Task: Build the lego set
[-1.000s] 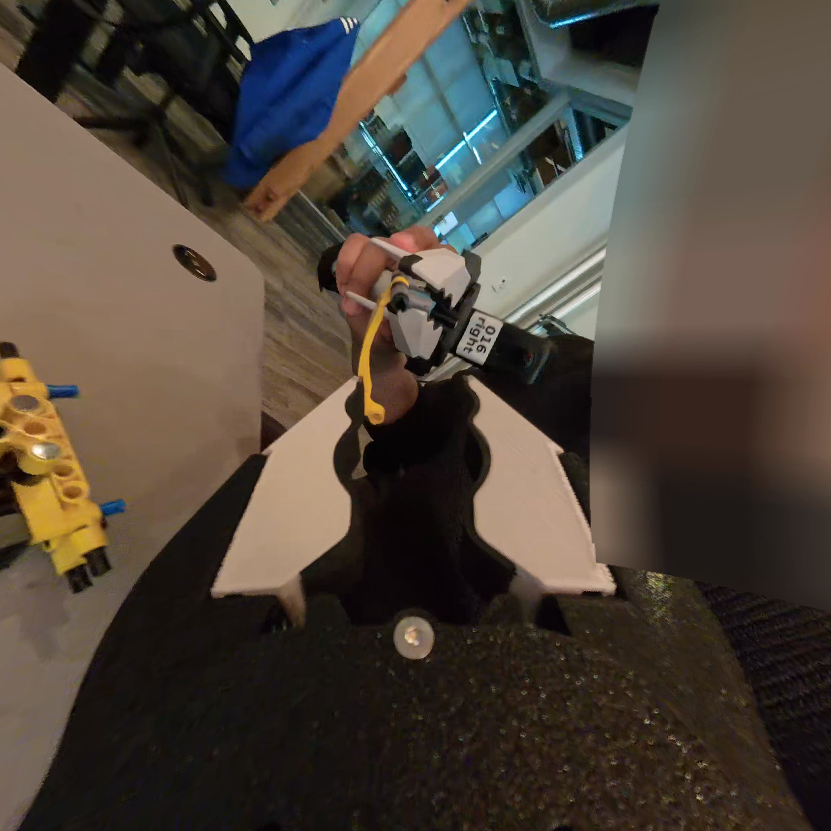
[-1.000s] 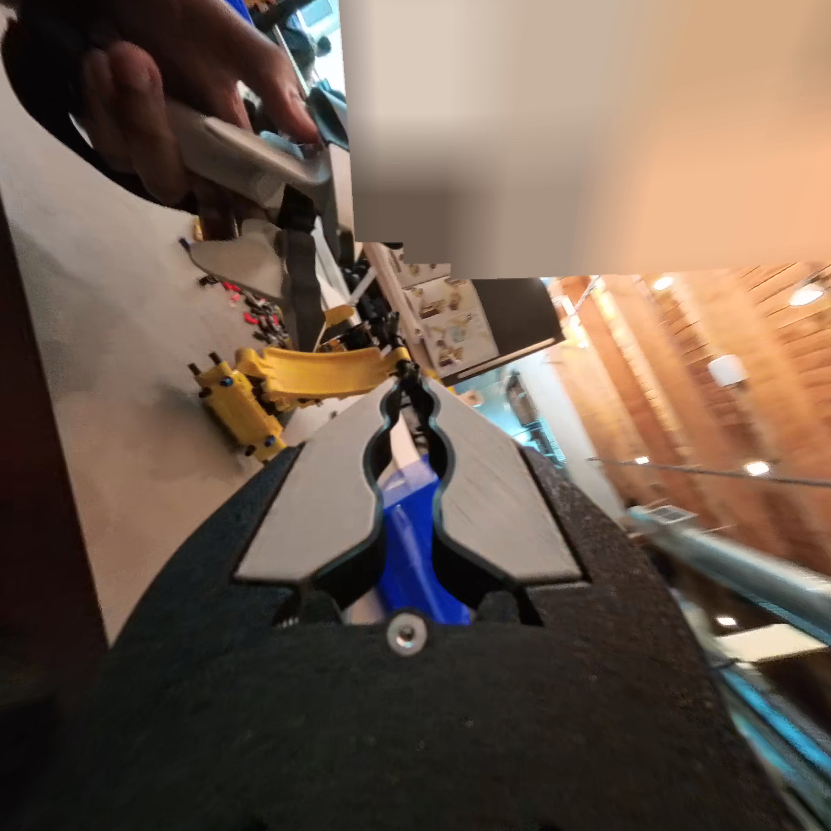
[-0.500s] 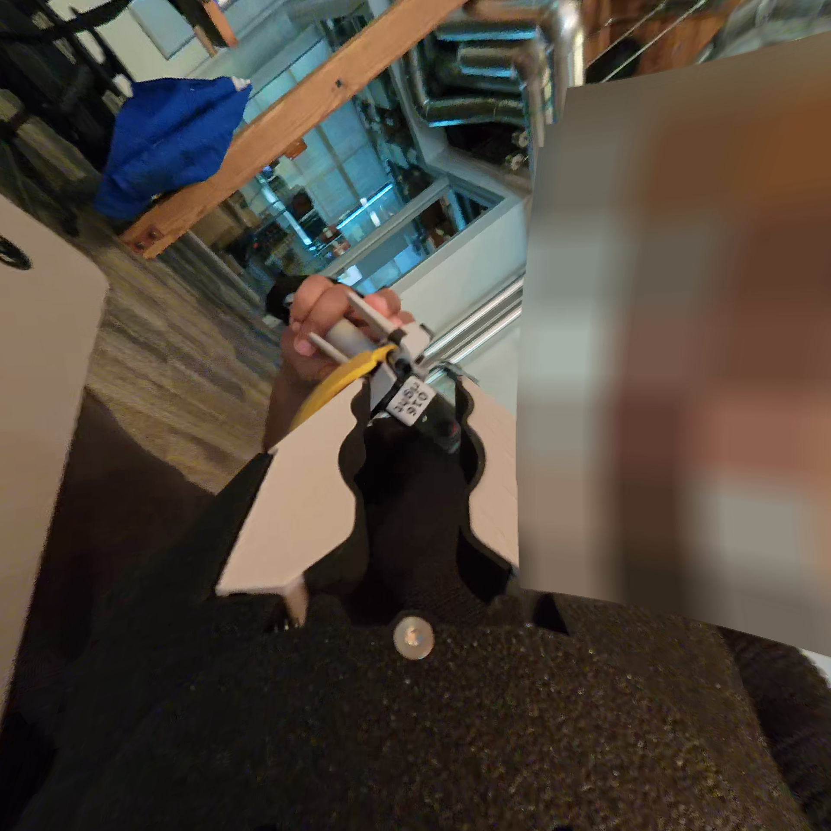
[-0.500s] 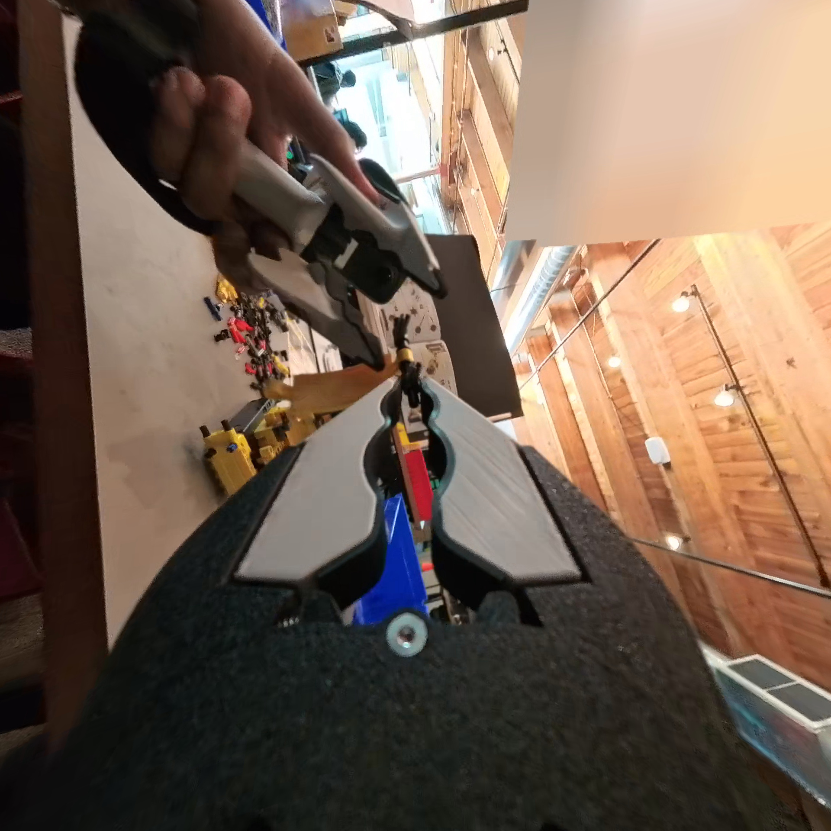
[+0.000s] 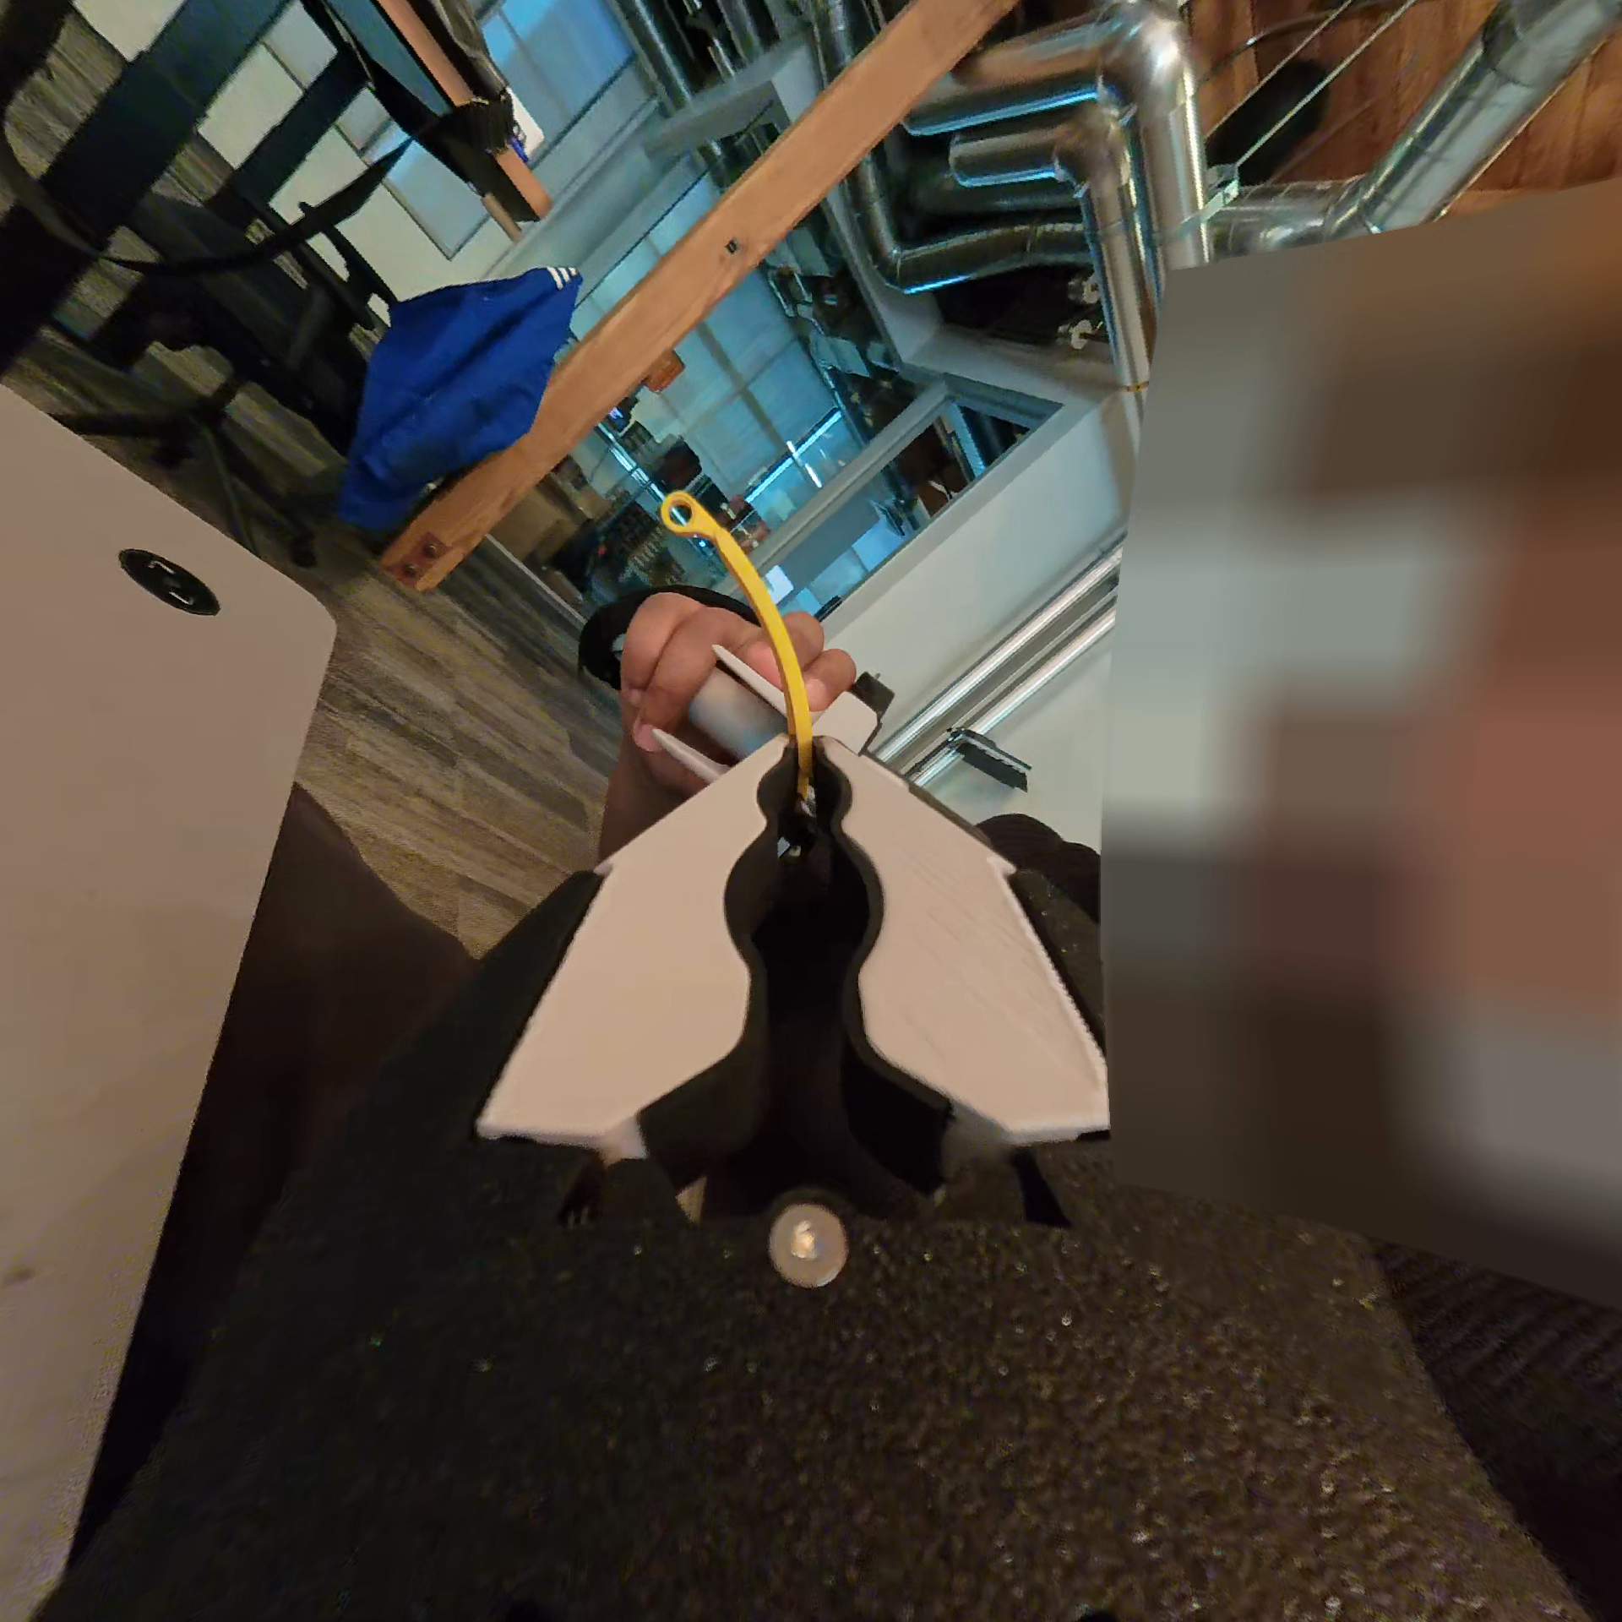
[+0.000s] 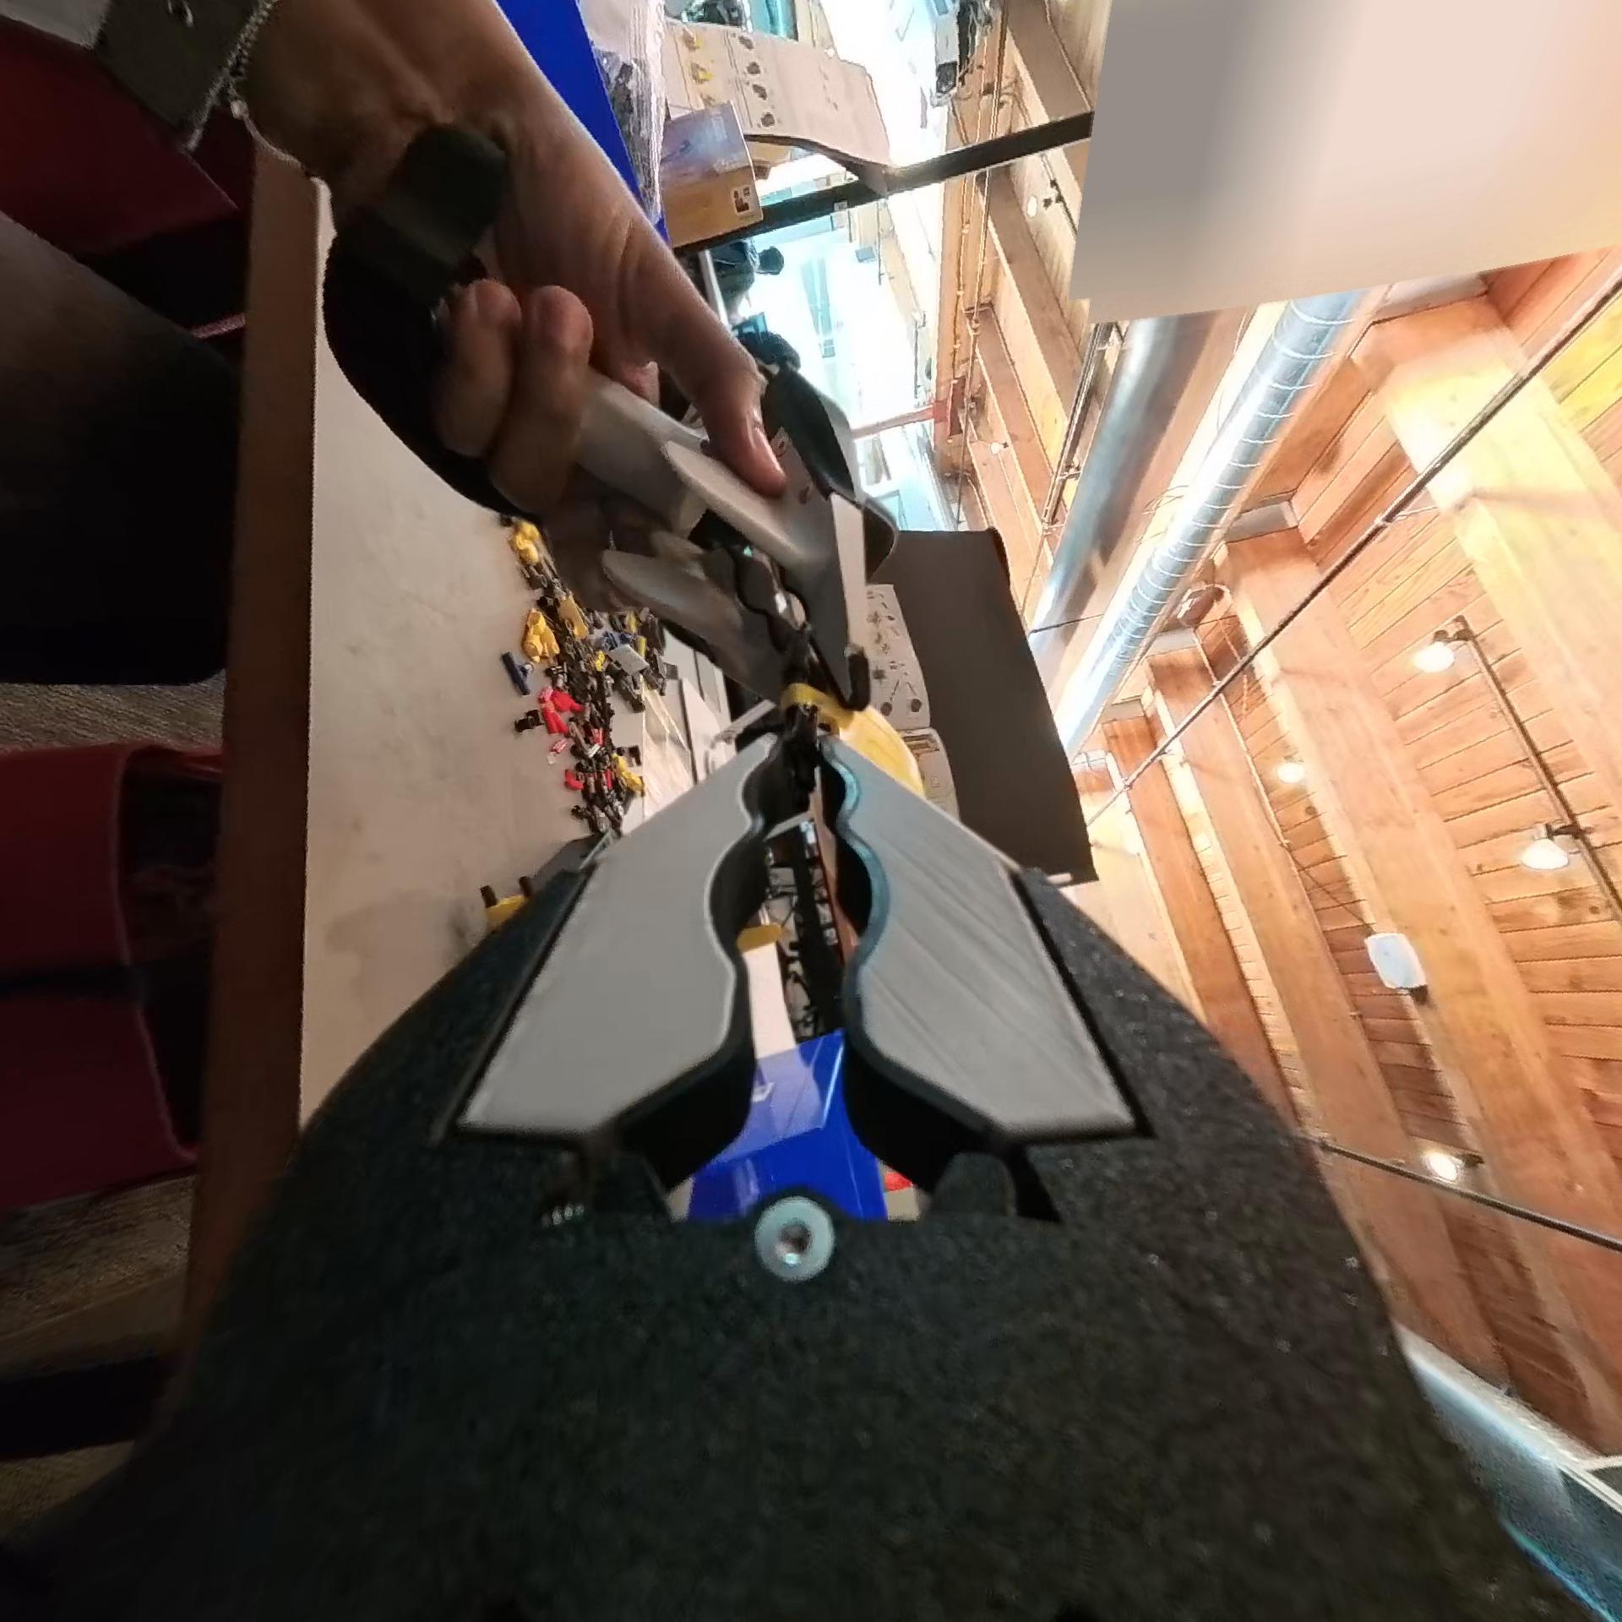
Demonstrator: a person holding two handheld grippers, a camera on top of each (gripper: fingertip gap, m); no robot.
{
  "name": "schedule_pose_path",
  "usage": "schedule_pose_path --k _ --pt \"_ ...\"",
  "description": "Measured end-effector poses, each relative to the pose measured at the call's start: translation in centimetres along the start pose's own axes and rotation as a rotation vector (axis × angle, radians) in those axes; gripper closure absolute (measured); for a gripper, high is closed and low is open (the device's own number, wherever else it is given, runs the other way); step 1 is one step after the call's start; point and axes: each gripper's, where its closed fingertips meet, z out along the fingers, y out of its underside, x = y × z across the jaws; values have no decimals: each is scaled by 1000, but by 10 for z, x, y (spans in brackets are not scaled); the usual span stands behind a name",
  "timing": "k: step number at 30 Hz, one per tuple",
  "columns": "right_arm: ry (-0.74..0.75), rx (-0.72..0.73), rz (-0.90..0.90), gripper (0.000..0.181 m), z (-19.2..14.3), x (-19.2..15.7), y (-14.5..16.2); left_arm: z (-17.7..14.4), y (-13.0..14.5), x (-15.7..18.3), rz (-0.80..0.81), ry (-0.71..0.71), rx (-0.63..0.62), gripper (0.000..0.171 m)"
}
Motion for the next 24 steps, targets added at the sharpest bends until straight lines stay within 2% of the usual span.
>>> schedule_pose_path --k 1,3,5,7,9,10,11,13,15,17,22,24 --pt "-5 -3 9 175 1 -1 2 -1 0 -1 11 -10 -2 170" --pt "-32 -31 59 173 4 -6 11 -3 -3 -9 51 -58 10 170" --pt "-117 -74 244 156 9 -16 29 -9 -11 -20 114 -132 50 170" --pt "-204 -126 563 147 12 -26 58 -20 -25 -25 188 -170 125 170" --pt "-270 -201 923 143 11 -38 100 -36 -39 -32 317 -224 191 170" --pt "-283 -234 1100 129 10 -44 122 -45 -43 -38 376 -271 207 170" --pt "-305 -243 1257 122 8 -50 137 -51 -46 -44 434 -310 209 170" --pt "-322 -218 1481 123 5 -57 156 -62 -48 -61 515 -402 199 170" --pt "-284 -174 1533 133 4 -57 165 -68 -49 -72 542 -426 206 170" --pt "-288 -192 1498 135 4 -64 167 -69 -51 -74 547 -397 242 170" --pt "-335 -308 1314 135 8 -83 164 -64 -45 -73 617 -341 222 170" --pt "-332 -350 1227 136 10 -88 164 -68 -48 -73 647 -365 241 170"
